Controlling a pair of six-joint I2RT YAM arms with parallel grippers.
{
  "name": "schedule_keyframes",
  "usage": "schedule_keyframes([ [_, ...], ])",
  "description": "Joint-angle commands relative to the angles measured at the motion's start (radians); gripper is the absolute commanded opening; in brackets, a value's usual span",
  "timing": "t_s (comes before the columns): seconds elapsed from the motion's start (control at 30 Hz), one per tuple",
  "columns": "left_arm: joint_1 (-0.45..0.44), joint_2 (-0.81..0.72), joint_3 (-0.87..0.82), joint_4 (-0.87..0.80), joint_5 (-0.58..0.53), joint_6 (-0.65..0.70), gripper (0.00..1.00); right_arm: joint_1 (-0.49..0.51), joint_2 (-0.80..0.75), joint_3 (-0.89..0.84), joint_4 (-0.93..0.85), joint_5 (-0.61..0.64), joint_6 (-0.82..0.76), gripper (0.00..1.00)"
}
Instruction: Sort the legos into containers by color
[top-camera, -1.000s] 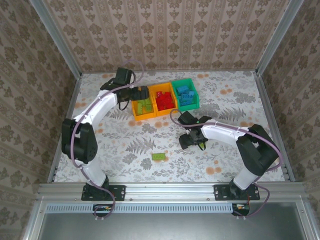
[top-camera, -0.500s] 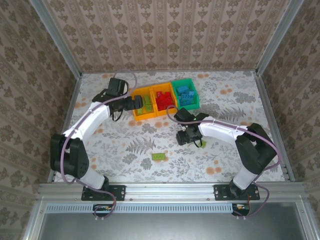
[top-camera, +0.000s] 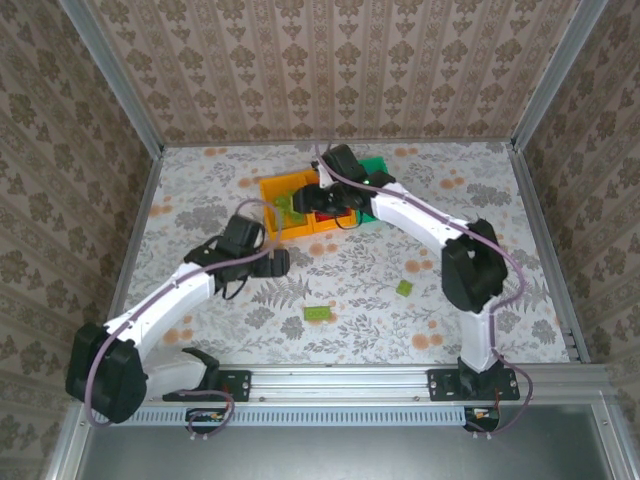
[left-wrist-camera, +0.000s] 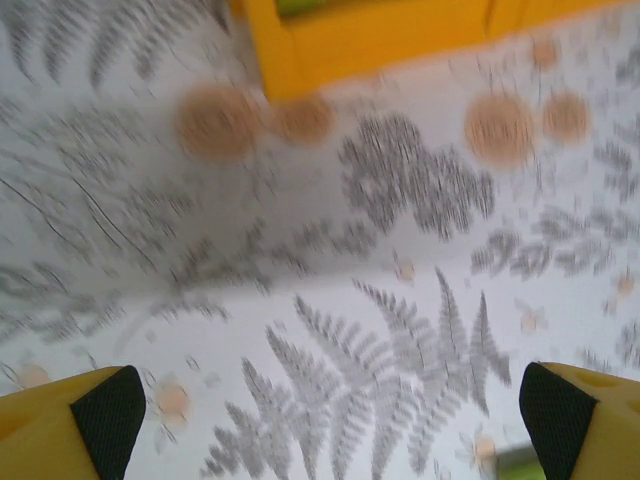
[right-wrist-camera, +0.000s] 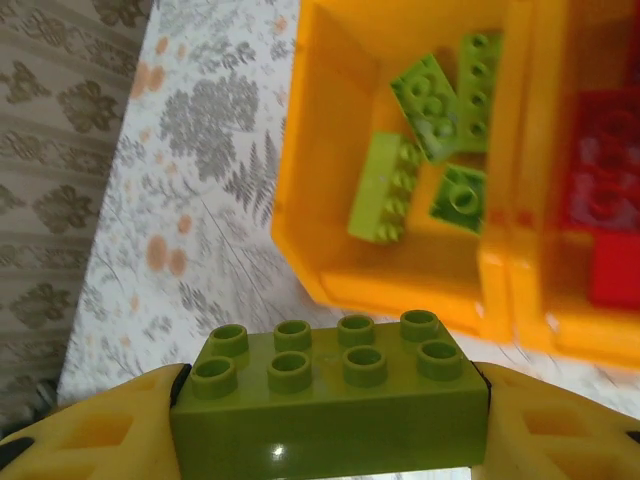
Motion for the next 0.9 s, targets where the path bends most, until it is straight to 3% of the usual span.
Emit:
schedule_keyframes([
  [0.0, -0.07, -0.05, -0.053, -0.013, -0.052, -0.101, 1.0, -0.011, 0.097, 0.113, -0.006, -0.076, 0.096, 0.48],
  [0.2, -0.21, -0.069, -0.11, 0.015, -0.078, -0.224, 1.0, -0.029, 0.227, 0.229, 0.038, -0.085, 0.201, 0.49],
  [0.33, -0.293, -0.01, -0.104, 0.038, -0.089, -0.275, 1.0, -0.031, 0.281, 0.289, 0.034, -0.077, 0.226, 0.55],
  [0.57, -0.401, 0.133, -0.033, 0.054, -0.106, -0.322, 1.0, -0.034, 0.287, 0.291, 0.05, -0.102, 0.238, 0.85],
  [0.73, -0.458, 0.228, 0.03, 0.049, -0.089, -0.34, 1.0, -0.036, 0.217, 0.243, 0.079, -0.112, 0.229, 0.97],
  [0.87, -0.486, 0.317, 0.094, 0.019, -0.06, -0.378, 1.0, -0.039, 0.161, 0.224, 0.065, -0.111, 0.211, 0.99],
])
